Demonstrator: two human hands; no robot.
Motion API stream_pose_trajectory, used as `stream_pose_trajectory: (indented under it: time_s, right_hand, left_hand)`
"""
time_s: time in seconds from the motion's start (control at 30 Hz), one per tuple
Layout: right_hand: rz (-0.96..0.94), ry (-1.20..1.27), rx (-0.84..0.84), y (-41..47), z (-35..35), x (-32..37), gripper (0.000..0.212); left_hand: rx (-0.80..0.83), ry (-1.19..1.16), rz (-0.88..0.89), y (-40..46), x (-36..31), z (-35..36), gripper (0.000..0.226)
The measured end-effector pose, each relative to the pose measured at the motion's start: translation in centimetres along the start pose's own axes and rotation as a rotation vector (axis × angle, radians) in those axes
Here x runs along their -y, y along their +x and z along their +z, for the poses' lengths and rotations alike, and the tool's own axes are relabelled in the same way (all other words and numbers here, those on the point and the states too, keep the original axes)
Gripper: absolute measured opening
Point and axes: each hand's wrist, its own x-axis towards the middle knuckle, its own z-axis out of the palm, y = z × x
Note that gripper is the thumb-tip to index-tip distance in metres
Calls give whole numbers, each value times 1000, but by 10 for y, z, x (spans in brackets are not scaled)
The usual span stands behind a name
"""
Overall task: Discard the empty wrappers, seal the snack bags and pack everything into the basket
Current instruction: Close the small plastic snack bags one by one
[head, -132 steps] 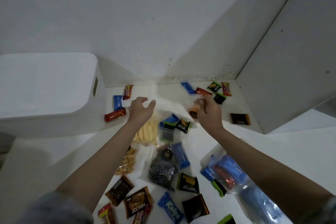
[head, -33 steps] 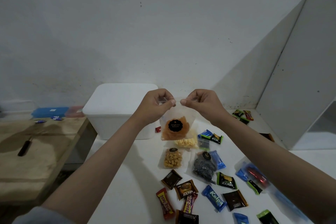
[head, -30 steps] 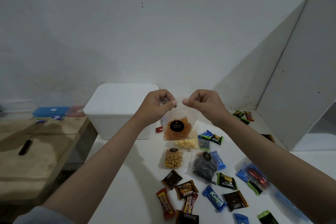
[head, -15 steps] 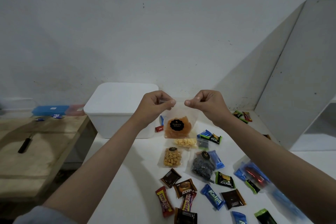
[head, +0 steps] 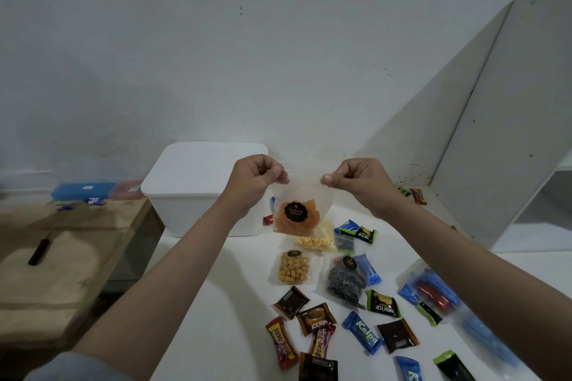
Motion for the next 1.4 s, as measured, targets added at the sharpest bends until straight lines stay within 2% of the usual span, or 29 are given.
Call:
stream_pose_trajectory:
  time_s: [0.13, 0.23, 0.33, 0.37, 0.43, 0.5, 0.53, 0.6, 0.7, 0.83, 1.0, 1.2, 1.3, 1.4]
  right_hand:
    - [-3, -155, 52, -4, -3, 5, 37]
    - [4, -451, 191, -7, 1, 11, 19]
    - [50, -500, 297, -9, 12, 11, 15]
    - [75, -479, 286, -8, 15, 10, 15]
    - [133, -398, 213, -7, 19, 5, 18]
    - [189, -332, 138, -7, 22, 2, 20]
    - [197, -326, 114, -7, 23, 0, 20]
    - [169, -373, 95, -9, 26, -3, 19]
    - [111, -439, 75, -13, 28, -9, 18]
    - [159, -291, 22, -20, 25, -13, 19]
    - [179, -165, -11, -28, 27, -20, 16]
    - [313, 9, -48, -30, 26, -27, 21]
    - [339, 19, -65, -29, 26, -29, 16]
    - [333, -9, -106, -29, 28, -36, 16]
  left_hand:
    - [-29, 66, 0, 0, 0, 3, 22]
    - [23, 154, -1, 0, 4, 4, 20]
    - [109, 245, 14, -2, 7, 11, 16]
    - [96, 281, 18, -3, 9, 14, 14]
    - [-36, 403, -10, -3, 12, 20, 7]
    - [-157, 472, -125, -4, 12, 25, 23]
    - [-135, 447, -212, -4, 11, 27, 30]
    - [22, 319, -369, -4, 8, 33, 38]
    - [142, 152, -495, -5, 4, 40, 34]
    - [92, 13, -490, -7, 4, 46, 10]
    - [89, -1, -465, -9, 5, 50, 11]
    - [32, -28, -458, -12, 12, 51, 12]
    - [22, -47, -445, -14, 17, 53, 12]
    - [21, -44, -438, -15, 27, 57, 3]
